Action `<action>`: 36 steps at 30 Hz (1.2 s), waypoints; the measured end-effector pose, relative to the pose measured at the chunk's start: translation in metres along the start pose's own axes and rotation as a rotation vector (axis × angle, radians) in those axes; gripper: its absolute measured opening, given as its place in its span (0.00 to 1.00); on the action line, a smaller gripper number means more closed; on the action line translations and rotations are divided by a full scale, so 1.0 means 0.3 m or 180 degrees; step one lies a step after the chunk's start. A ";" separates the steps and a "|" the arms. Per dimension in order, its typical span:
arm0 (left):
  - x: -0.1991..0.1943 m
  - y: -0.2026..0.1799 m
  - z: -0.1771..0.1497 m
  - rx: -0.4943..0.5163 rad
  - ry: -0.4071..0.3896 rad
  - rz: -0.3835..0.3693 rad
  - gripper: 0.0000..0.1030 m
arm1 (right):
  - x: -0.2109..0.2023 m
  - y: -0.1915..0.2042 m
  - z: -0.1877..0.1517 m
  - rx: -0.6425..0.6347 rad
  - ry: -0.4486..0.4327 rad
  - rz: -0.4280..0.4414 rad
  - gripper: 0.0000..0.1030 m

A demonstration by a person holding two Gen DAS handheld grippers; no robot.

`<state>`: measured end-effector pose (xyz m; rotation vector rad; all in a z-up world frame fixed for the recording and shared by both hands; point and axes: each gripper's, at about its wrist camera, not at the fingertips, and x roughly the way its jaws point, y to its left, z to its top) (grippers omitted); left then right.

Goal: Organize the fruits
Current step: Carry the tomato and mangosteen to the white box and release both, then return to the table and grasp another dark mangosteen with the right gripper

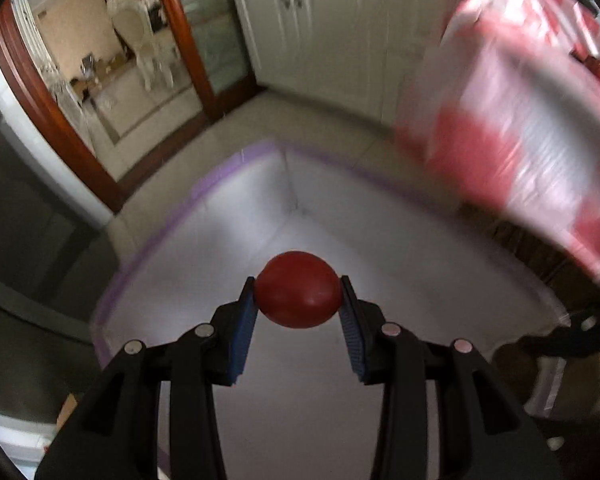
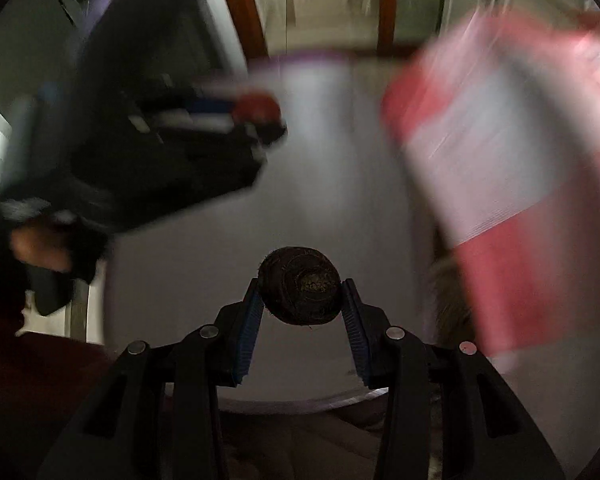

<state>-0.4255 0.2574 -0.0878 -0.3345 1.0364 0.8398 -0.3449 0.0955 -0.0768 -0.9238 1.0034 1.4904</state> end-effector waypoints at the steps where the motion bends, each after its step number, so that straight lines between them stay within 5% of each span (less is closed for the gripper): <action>1: 0.035 0.006 -0.016 -0.0028 0.0097 -0.0010 0.39 | 0.044 0.000 0.004 0.0025 0.0127 0.0041 0.39; 4: 0.135 0.007 -0.062 -0.0042 0.0366 0.0053 0.39 | 0.150 0.007 0.018 0.0063 0.0460 0.0082 0.39; 7: 0.197 0.039 -0.075 -0.0222 0.0677 -0.0155 0.40 | 0.204 0.026 0.033 0.0032 0.0605 0.0031 0.39; 11: 0.210 0.066 -0.078 -0.0281 0.0769 -0.0111 0.42 | 0.235 0.057 0.031 -0.0059 0.0750 -0.0069 0.40; 13: 0.208 0.068 -0.083 -0.0279 0.0786 -0.0111 0.62 | 0.229 0.073 0.011 -0.0099 0.0765 -0.0128 0.44; 15: 0.202 0.025 -0.076 -0.0259 0.0788 -0.0101 0.72 | 0.231 0.100 0.007 -0.0162 0.0793 -0.0155 0.55; 20: 0.207 0.003 -0.078 -0.0181 0.0840 -0.0071 0.76 | 0.279 0.160 0.027 -0.0493 0.1006 -0.0507 0.56; 28: 0.176 -0.095 -0.096 -0.0133 0.0978 -0.0346 0.77 | 0.259 0.182 0.027 -0.0493 0.1050 -0.0483 0.56; 30: 0.148 -0.090 -0.082 -0.0196 0.0856 -0.0332 0.77 | 0.215 0.174 0.033 -0.0446 0.0899 -0.0587 0.63; 32: 0.045 -0.055 -0.018 -0.0312 0.0411 -0.0246 0.76 | 0.109 0.143 0.058 -0.0294 0.0510 -0.0595 0.66; 35: -0.217 -0.009 0.104 -0.0438 -0.0659 -0.0062 0.79 | -0.166 0.106 0.080 -0.0020 -0.0433 -0.0303 0.66; 36: -0.344 -0.012 0.161 -0.0400 -0.1121 -0.0050 0.89 | -0.247 0.097 0.071 0.0011 -0.0706 -0.0273 0.68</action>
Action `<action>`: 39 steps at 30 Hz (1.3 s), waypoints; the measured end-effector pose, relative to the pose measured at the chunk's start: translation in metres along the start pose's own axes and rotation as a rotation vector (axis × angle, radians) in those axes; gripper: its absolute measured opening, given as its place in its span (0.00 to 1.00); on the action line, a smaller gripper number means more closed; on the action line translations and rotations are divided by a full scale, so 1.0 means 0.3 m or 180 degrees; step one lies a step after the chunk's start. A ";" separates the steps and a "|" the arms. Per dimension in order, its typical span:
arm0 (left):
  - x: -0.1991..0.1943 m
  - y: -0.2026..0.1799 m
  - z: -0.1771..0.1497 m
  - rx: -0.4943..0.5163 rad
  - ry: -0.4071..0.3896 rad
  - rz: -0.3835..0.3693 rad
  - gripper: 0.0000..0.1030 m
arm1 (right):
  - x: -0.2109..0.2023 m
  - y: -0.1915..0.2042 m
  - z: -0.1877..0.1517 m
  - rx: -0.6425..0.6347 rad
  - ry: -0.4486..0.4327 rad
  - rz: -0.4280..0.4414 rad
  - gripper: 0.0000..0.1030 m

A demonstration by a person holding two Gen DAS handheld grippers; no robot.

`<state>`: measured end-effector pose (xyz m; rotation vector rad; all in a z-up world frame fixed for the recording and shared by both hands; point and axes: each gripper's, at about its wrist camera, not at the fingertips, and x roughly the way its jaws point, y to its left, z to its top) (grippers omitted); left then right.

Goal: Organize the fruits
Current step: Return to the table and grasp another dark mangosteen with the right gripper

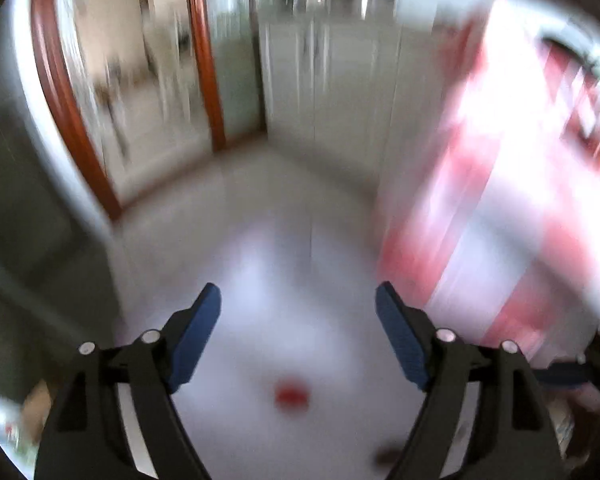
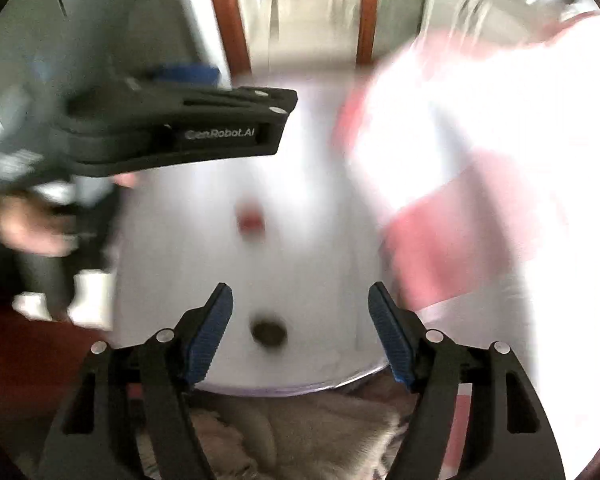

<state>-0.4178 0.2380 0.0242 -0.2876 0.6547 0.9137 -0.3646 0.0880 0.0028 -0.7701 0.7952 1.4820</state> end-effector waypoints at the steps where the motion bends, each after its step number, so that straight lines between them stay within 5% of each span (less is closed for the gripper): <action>1: -0.059 -0.016 0.054 0.0018 -0.0264 -0.0045 0.98 | -0.105 -0.019 0.004 0.0043 -0.0366 -0.0029 0.72; 3: -0.205 -0.102 0.179 0.0089 -0.0888 -0.0229 0.99 | -0.353 -0.063 -0.032 0.0110 -0.1260 -0.0336 0.92; 5: -0.281 -0.211 0.261 0.0208 -0.1166 -0.0454 0.99 | -0.581 -0.131 -0.133 0.0240 -0.2118 -0.0834 0.96; 8: -0.306 -0.455 0.357 0.0420 -0.1114 -0.0854 0.99 | -0.740 -0.247 -0.270 0.0560 -0.2597 -0.1421 0.96; 11: -0.215 -0.751 0.423 0.0589 -0.0650 -0.1193 0.99 | -0.806 -0.448 -0.377 0.1091 -0.2395 -0.1793 0.96; 18: 0.104 -1.358 0.376 0.0914 0.0073 -0.1422 0.99 | -0.929 -1.029 -0.782 0.2868 -0.2044 -0.2379 0.96; 23: 0.295 -1.644 0.358 0.0870 0.0214 -0.1419 0.99 | -0.994 -1.501 -1.089 0.4105 -0.1592 -0.2646 0.96; 26: 0.330 -1.687 0.367 0.0750 0.0291 -0.1479 0.99 | -0.983 -1.682 -1.172 0.4442 -0.1317 -0.2676 0.95; 31: 0.341 -1.655 0.373 0.0618 0.0223 -0.1561 0.99 | -0.948 -1.795 -1.140 0.4223 -0.0933 -0.2813 0.94; 37: 0.356 -1.625 0.385 0.0578 0.0315 -0.1689 0.99 | -0.900 -1.904 -1.131 0.4169 -0.0670 -0.2744 0.63; 39: 0.363 -1.631 0.390 0.0611 0.0324 -0.1660 0.99 | -0.906 -1.899 -1.141 0.4174 -0.0634 -0.2869 0.42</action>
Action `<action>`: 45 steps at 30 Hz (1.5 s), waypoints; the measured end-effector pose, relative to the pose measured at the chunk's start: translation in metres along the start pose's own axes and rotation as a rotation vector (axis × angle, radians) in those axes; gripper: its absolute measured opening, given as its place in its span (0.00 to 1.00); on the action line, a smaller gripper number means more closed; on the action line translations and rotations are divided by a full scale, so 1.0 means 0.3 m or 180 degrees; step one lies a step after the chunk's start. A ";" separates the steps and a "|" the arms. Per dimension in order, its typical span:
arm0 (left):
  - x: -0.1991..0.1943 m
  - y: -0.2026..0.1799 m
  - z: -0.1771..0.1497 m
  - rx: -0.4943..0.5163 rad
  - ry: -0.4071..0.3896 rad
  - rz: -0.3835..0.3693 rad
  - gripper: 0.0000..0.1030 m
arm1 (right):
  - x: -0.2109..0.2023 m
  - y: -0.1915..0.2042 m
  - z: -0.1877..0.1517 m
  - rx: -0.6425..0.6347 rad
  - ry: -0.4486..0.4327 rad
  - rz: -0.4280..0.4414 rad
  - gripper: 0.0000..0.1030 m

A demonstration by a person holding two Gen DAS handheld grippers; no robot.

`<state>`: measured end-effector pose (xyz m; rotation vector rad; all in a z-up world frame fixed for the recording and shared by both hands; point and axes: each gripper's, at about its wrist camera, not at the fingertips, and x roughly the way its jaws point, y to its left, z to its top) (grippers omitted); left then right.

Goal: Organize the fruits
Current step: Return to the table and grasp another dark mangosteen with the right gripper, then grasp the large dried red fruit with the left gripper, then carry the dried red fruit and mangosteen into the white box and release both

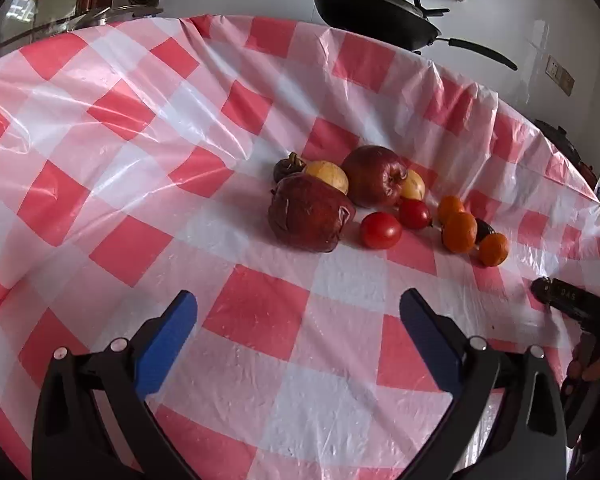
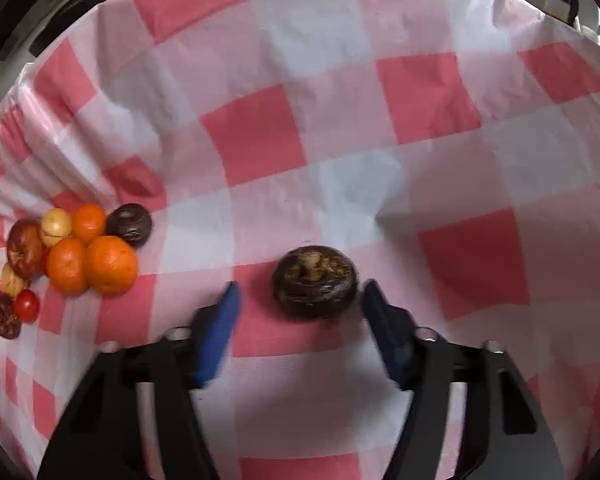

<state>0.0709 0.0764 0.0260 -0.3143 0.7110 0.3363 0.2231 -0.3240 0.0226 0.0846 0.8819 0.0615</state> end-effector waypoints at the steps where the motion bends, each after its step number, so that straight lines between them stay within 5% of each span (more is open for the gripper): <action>1: 0.004 -0.001 0.005 0.0022 0.0000 0.0039 0.99 | -0.003 -0.002 -0.003 -0.0006 -0.0021 -0.0056 0.42; 10: 0.141 -0.028 0.102 0.0131 0.0205 0.0228 0.99 | -0.048 -0.090 -0.041 0.0244 -0.0058 0.0165 0.42; 17: 0.312 -0.085 0.182 0.0575 0.0535 0.0499 0.97 | -0.044 -0.143 -0.046 0.0255 -0.0053 0.0209 0.42; 20: 0.342 -0.071 0.199 0.0616 0.0605 0.0252 0.65 | -0.048 -0.161 -0.051 0.0251 -0.0050 0.0204 0.42; 21: 0.333 -0.071 0.197 0.0647 0.0547 0.0178 0.57 | -0.054 -0.142 -0.037 0.0245 -0.0047 0.0198 0.42; 33: 0.290 0.037 0.200 0.0204 0.0454 -0.0083 0.56 | -0.036 -0.070 0.028 0.0223 -0.0018 0.0168 0.42; 41: 0.009 0.164 0.105 -0.0259 -0.0008 -0.0065 0.56 | -0.049 -0.021 0.019 0.0239 -0.0077 -0.0072 0.42; 45: -0.146 0.200 0.008 -0.0239 -0.0213 0.0069 0.56 | -0.152 0.128 -0.063 0.0174 -0.0092 0.0408 0.42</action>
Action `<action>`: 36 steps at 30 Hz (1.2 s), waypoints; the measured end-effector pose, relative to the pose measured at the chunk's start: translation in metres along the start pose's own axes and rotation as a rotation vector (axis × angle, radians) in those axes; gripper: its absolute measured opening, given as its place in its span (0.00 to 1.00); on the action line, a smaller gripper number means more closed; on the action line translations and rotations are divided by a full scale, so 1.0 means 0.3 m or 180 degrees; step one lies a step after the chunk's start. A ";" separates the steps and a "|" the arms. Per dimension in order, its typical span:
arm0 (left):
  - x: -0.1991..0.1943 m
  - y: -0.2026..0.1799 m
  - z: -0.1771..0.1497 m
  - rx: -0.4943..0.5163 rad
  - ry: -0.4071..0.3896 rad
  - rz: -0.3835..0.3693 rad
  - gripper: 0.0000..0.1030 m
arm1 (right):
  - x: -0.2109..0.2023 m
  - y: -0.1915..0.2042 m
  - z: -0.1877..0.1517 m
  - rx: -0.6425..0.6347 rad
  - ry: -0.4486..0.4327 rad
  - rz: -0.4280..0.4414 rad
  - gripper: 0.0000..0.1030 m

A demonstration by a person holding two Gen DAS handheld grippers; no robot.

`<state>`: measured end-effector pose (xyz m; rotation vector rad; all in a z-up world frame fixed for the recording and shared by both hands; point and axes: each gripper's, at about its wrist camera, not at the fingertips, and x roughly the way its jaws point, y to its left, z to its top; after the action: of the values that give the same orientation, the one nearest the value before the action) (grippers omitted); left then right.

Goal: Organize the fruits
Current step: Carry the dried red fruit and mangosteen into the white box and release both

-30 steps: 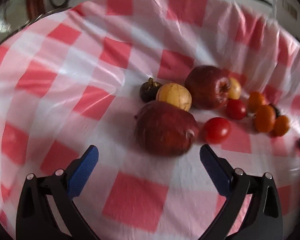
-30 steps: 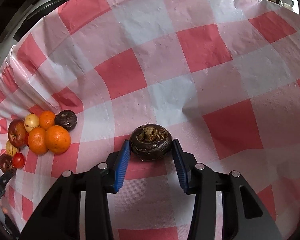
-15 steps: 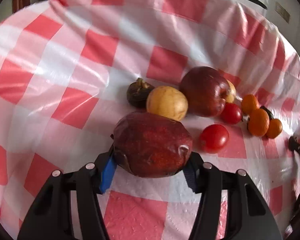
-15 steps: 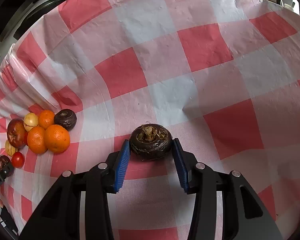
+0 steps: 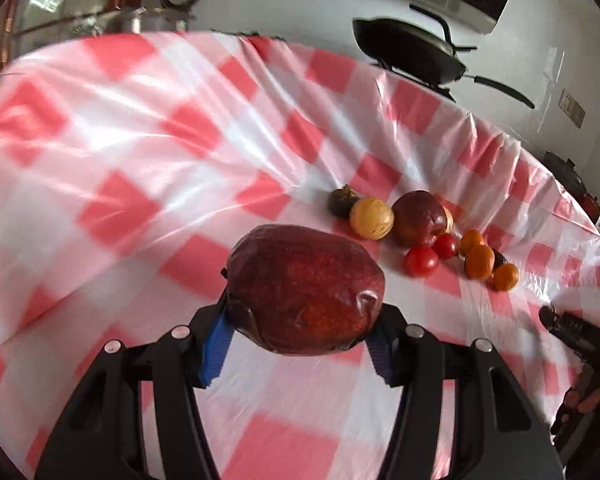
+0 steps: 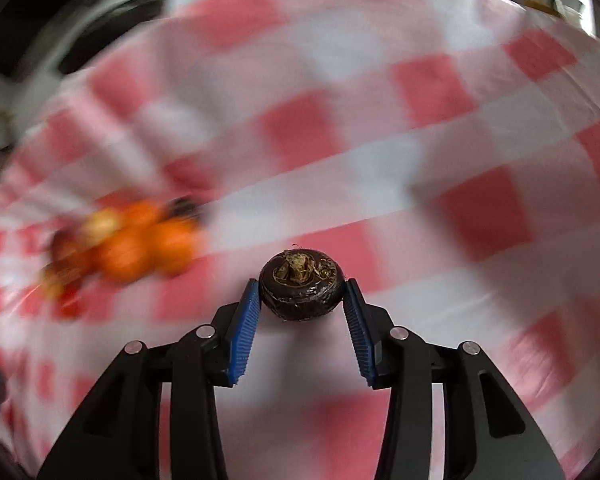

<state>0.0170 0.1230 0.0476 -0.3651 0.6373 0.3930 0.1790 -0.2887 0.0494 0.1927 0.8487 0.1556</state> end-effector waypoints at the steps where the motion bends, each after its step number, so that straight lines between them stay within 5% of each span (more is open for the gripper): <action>1: -0.023 0.012 -0.005 -0.0003 -0.0012 0.0008 0.56 | -0.032 0.070 -0.030 -0.0109 -0.0005 0.0155 0.42; 12: -0.257 0.215 -0.225 0.0023 0.0097 0.0032 0.56 | -0.282 0.441 -0.386 -0.0800 0.0189 0.1027 0.42; 36: -0.703 0.615 -0.467 0.0029 -0.0262 0.0238 0.56 | -0.673 0.867 -0.953 -0.2402 0.0184 0.1910 0.42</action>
<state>-0.2927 0.1701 0.0387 -0.3155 0.5732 0.4742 -0.1843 -0.0486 0.0718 -0.2765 0.7174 1.0271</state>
